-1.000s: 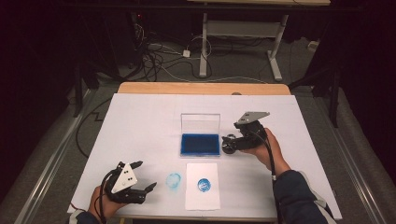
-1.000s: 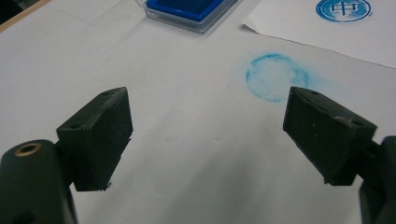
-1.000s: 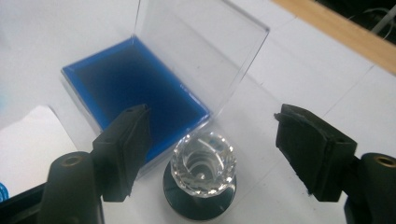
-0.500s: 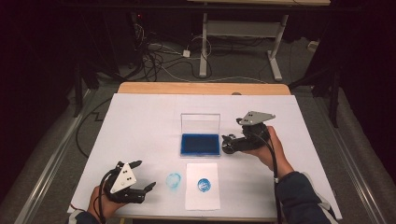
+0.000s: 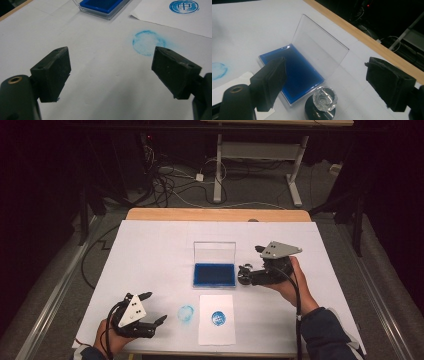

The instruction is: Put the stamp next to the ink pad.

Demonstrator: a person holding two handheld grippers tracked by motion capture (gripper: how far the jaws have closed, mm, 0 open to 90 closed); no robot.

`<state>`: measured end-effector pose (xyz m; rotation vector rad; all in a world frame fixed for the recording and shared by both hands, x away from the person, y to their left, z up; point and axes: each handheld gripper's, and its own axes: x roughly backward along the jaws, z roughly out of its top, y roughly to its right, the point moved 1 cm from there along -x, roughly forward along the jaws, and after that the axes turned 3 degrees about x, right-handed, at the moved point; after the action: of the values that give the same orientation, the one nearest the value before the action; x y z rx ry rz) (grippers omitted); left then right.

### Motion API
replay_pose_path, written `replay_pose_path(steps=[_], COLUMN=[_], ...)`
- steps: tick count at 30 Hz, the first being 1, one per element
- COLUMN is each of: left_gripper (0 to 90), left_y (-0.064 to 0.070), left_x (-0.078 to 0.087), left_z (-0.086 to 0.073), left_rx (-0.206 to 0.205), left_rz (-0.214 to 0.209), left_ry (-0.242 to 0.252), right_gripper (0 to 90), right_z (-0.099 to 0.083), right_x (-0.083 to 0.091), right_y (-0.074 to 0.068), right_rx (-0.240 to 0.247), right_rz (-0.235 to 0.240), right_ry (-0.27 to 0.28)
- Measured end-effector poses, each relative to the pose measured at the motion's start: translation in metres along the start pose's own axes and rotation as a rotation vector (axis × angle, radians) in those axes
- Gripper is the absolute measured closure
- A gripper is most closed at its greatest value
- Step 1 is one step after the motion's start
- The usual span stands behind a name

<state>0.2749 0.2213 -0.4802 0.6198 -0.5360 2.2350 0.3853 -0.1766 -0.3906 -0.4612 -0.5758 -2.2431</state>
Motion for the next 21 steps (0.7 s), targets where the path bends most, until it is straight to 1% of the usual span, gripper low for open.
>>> replay_pose_path(steps=[5, 6, 9, 10, 11, 12, 14, 16, 21], left_gripper=[14.9, 15.0, 14.9, 14.9, 14.9, 14.9, 14.9, 14.9, 15.0], left_y=[0.0, 0.001, 0.001, 0.001, 0.001, 0.001, 0.001, 0.001, 0.001], left_x=[0.0, 0.0, 0.0, 0.0, -0.001, 0.0, -0.001, -0.001, -0.001], left_z=[0.0, 0.0, 0.0, 0.0, 0.0, 0.001, 0.0, 0.0, 0.0], left_rx=[-0.002, 0.006, 0.004, -0.003, 0.004, -0.003, 0.005, 0.004, 0.004], left_rz=[-0.001, -0.006, -0.006, -0.002, -0.006, -0.001, -0.006, -0.006, -0.008], left_ry=[0.0, -0.005, -0.006, -0.002, -0.005, -0.001, -0.005, -0.006, -0.007], right_gripper=[16.3, 16.3, 16.4, 16.3, 16.4, 16.3, 16.3, 16.3, 16.4], right_z=[-0.002, -0.002, -0.003, -0.003, -0.003, -0.004, -0.004, -0.006, -0.009], right_x=[0.005, 0.006, 0.009, 0.01, 0.012, 0.013, 0.015, 0.018, 0.024], right_y=[-0.005, -0.006, -0.01, -0.011, -0.012, -0.013, -0.015, -0.017, -0.019], right_rx=[0.02, 0.026, 0.038, 0.043, 0.047, 0.046, 0.059, 0.069, 0.077], right_rz=[-0.008, -0.008, -0.007, -0.008, -0.008, -0.009, -0.009, -0.01, -0.005], right_ry=[0.024, 0.024, 0.033, 0.037, 0.042, 0.046, 0.047, 0.052, 0.063])
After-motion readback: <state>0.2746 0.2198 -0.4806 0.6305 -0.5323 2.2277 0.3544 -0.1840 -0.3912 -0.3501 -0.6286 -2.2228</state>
